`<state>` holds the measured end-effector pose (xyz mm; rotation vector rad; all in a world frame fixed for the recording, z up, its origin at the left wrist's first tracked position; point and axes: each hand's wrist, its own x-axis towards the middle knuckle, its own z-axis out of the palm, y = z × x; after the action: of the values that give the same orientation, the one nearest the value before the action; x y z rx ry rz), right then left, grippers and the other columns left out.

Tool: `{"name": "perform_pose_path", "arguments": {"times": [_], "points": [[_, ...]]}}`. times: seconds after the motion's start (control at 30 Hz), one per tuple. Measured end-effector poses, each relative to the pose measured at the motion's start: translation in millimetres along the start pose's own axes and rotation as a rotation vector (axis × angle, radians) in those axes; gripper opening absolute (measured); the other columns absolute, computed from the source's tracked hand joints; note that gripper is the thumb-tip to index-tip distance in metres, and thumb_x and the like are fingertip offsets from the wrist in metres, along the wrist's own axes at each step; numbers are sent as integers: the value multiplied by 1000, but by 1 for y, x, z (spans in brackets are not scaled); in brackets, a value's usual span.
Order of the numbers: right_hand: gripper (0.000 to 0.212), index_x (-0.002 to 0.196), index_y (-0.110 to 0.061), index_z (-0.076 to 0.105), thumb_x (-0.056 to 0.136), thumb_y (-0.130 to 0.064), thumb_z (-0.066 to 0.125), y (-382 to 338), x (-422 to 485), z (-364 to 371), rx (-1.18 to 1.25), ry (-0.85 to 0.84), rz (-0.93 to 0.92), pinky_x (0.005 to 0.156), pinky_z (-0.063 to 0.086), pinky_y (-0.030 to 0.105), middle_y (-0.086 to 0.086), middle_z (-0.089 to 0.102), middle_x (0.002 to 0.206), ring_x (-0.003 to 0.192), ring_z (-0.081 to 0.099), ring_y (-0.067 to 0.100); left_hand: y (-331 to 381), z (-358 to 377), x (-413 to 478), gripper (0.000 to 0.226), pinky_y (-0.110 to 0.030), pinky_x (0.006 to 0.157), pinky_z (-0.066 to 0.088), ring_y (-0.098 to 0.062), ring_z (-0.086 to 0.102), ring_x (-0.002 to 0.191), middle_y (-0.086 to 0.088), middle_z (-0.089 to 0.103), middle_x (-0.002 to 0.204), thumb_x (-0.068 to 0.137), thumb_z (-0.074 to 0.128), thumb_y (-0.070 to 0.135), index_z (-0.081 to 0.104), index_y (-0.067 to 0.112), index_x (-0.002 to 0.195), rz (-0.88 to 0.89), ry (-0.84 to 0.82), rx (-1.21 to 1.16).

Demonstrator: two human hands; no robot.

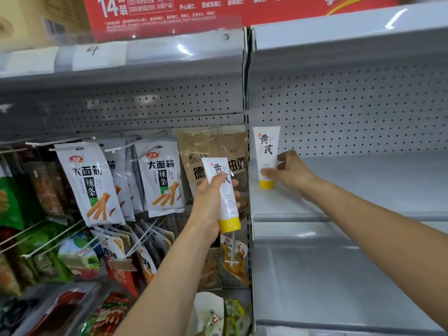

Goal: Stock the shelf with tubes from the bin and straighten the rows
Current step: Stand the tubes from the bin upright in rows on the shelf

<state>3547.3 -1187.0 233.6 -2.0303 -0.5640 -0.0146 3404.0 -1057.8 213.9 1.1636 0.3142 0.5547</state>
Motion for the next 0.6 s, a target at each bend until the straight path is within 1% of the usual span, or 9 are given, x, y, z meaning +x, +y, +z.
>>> {"name": "perform_pose_path", "arguments": {"times": [0.07,0.13,0.17,0.23,0.3,0.37,0.43,0.53,0.6], "points": [[47,115,-6,48,82,-27,75,-15,-25,0,78,98,-94,69,42,29,0,53,90,84,52,18,4,-2,-2,34,-35,63,55,-20,61,68,-11,71,90,98,53,27,56,6,123,31,-6,0],[38,101,-9,57,77,-29,79,-30,-56,6,85,-54,-182,69,44,27,-4,55,82,77,53,13,8,-1,-5,26,-48,78,57,-26,64,77,-12,72,92,98,52,28,59,8,114,52,0,-4],[38,97,-8,61,74,-31,82,-36,-70,11,45,-164,-214,70,46,28,-3,59,81,75,54,11,10,0,-7,21,-51,79,57,-27,65,77,-12,71,90,99,51,27,59,9,108,54,2,-17],[44,97,-8,64,68,-33,85,-46,-92,21,-74,-291,-275,71,50,32,0,65,83,72,57,10,14,4,-14,20,-41,63,60,-23,67,69,-11,67,87,100,49,25,56,10,109,43,-6,-58],[43,97,-16,63,66,-37,84,-52,-104,26,-182,-270,-307,74,54,36,0,69,87,75,63,14,15,7,-19,26,-33,54,58,-19,68,65,-9,66,89,100,49,28,53,11,120,45,-6,-40],[33,87,-27,60,66,-38,82,-54,-109,28,-214,-229,-310,75,55,39,-5,68,83,76,65,13,14,10,-23,30,-33,59,58,-19,67,73,-6,66,91,100,49,29,52,14,126,65,-4,-18],[28,83,-30,59,68,-37,81,-53,-112,28,-207,-228,-315,74,57,39,-6,69,80,75,66,12,14,13,-26,30,-35,64,57,-19,67,80,-3,68,89,100,49,30,52,15,126,80,-9,-11],[34,96,-24,64,70,-36,81,-48,-115,25,-211,-206,-324,72,56,37,-4,70,85,75,66,13,14,16,-34,28,-30,57,56,-13,71,72,1,71,86,99,50,30,55,16,123,88,-67,41],[38,100,-22,62,70,-36,81,-45,-112,19,-192,-185,-299,69,54,31,-6,67,89,78,64,11,13,16,-39,27,-27,57,57,-9,71,75,1,70,96,99,50,30,54,19,124,122,-121,128]]}}
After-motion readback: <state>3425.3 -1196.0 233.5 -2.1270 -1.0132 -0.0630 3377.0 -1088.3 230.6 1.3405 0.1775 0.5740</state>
